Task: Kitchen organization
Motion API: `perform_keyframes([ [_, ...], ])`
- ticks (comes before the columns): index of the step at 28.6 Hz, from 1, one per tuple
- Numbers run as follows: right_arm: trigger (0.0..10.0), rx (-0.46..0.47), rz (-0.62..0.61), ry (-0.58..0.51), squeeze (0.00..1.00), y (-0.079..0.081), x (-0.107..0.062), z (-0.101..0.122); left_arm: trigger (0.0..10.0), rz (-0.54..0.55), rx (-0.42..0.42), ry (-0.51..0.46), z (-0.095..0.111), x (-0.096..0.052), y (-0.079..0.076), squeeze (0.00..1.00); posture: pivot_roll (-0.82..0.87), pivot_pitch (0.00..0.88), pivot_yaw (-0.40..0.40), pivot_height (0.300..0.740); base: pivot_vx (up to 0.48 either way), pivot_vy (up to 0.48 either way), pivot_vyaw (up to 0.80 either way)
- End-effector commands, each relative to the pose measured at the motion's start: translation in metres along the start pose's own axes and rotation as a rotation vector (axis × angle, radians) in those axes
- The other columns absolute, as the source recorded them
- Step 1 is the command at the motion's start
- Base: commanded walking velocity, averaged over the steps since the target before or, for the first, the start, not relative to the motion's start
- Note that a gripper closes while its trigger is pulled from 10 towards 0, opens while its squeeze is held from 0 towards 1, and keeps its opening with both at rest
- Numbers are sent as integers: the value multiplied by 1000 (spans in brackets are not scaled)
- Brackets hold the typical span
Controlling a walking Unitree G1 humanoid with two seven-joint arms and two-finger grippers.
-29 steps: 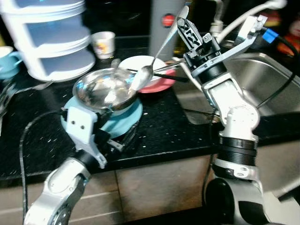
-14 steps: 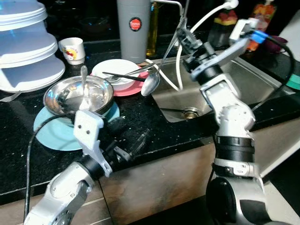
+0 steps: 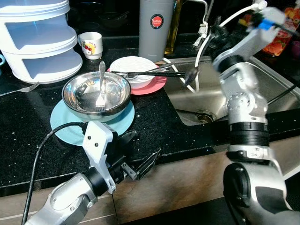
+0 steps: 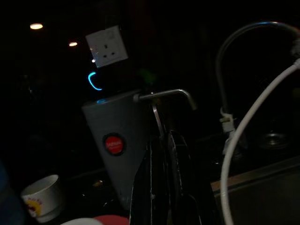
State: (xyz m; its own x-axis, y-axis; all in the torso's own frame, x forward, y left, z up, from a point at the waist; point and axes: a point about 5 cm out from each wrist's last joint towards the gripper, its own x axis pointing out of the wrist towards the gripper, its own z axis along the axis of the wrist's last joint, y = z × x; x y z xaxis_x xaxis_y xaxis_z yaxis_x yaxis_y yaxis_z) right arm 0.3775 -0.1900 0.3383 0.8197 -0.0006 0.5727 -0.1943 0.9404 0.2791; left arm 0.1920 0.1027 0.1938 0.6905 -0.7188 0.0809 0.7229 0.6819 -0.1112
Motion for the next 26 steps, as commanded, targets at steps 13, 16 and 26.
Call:
perform_keyframes([
  [13,0,-516,-89,356,0,-37,-24,-64,10000,1,11,-17,7,-2,-1,0,166,0,-18,740,0,0,0],
  [16,157,-512,-74,452,0,-38,-34,-84,10000,2,13,-18,7,-2,-1,0,170,0,-18,740,0,0,0],
  [26,10000,-442,-43,534,1000,-28,-52,-114,10000,5,23,-18,8,0,2,0,163,0,-12,740,0,0,0],
])
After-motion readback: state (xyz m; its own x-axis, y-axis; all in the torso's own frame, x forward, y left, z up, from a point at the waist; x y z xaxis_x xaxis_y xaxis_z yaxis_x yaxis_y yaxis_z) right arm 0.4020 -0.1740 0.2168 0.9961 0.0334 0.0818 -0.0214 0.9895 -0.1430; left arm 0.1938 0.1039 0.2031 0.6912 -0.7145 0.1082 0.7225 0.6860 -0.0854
